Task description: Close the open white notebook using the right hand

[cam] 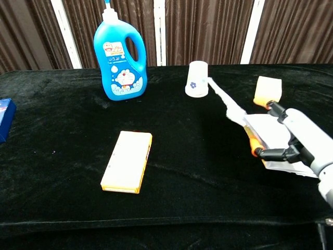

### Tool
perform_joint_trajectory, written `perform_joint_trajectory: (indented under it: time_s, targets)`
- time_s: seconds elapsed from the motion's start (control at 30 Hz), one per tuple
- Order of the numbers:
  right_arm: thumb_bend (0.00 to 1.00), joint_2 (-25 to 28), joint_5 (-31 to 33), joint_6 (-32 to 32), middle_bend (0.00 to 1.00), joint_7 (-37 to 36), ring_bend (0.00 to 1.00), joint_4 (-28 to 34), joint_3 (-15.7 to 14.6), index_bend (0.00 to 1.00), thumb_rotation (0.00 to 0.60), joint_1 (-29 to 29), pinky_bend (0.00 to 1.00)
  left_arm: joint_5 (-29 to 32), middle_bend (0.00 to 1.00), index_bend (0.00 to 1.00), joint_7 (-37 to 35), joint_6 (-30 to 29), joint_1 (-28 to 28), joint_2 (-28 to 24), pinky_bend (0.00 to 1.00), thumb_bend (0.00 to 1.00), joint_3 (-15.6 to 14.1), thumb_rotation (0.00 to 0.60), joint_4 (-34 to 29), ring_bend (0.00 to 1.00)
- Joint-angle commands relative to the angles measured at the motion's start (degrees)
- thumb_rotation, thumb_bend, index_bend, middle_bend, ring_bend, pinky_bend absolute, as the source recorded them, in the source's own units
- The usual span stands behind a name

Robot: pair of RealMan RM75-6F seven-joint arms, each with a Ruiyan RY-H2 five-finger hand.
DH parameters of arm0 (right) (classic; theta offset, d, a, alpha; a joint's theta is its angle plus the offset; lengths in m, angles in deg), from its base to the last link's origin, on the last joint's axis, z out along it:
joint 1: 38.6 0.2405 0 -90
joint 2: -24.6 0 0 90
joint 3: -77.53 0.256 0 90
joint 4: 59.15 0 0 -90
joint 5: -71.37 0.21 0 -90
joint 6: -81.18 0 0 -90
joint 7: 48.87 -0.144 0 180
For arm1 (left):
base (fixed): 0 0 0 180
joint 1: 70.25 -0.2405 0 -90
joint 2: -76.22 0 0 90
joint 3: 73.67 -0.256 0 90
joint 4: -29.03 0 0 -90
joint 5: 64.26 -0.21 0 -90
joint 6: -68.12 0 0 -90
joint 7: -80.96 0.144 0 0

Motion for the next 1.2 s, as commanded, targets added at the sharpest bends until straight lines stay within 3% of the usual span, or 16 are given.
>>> perform_joint_trajectory:
  time_s: [0.03, 0.27, 0.6, 0.73, 0.9, 1.03, 1.2]
  targets:
    - [0.44, 0.4, 0.1, 1.0, 0.0, 0.6, 0.0, 0.1, 1.1, 0.0, 0.6, -0.1, 0.0, -0.1, 0.0, 0.0, 0.0, -0.2, 0.0, 0.0, 0.0, 0.02, 0.0, 0.6, 0.0, 0.0]
    - [0.41, 3.2, -1.0, 5.5, 0.0, 1.7, 0.0, -0.8, 4.2, 0.0, 0.6, -0.8, 0.0, -0.4, 0.0, 0.0, 0.0, -0.6, 0.0, 0.0, 0.0, 0.02, 0.2, 0.6, -0.3, 0.0]
    - [0.4, 10.4, -0.5, 6.0, 0.0, 0.9, 0.0, 0.7, 4.7, 0.0, 0.6, -2.6, 0.0, -2.7, 0.0, 0.0, 1.3, -1.8, 0.1, -0.2, 0.0, 0.02, -0.1, 0.6, -2.8, 0.0]
    - [0.33, 16.8, -2.4, 3.4, 0.0, 1.4, 0.0, 4.9, 2.5, 0.0, 0.6, -2.9, 0.0, -4.1, 0.0, 0.0, 1.2, -2.1, 0.4, -0.8, 0.0, 0.02, -0.3, 0.6, -4.6, 0.0]
    - [0.22, 30.8, -6.7, -2.8, 0.0, 0.1, 0.0, 12.1, -2.2, 0.0, 0.6, -3.0, 0.0, -5.3, 0.0, 0.0, 2.0, -1.8, 0.7, -1.7, 0.0, 0.02, -0.8, 0.6, -6.5, 0.0]
    - [0.22, 37.3, -14.5, -0.3, 0.0, 1.5, 0.0, 10.1, -6.1, 0.0, 0.6, -4.2, 0.0, -5.8, 0.0, 0.0, 2.7, -2.0, 0.6, -1.3, 0.0, 0.02, -1.0, 0.6, -6.0, 0.0]
    - [0.22, 39.2, -18.7, 3.1, 0.0, 1.8, 0.0, 7.1, -8.7, 0.0, 0.6, -5.8, 0.0, -6.4, 0.0, 0.0, 2.7, -2.2, 0.6, -1.1, 0.0, 0.02, -1.2, 0.6, -5.2, 0.0]
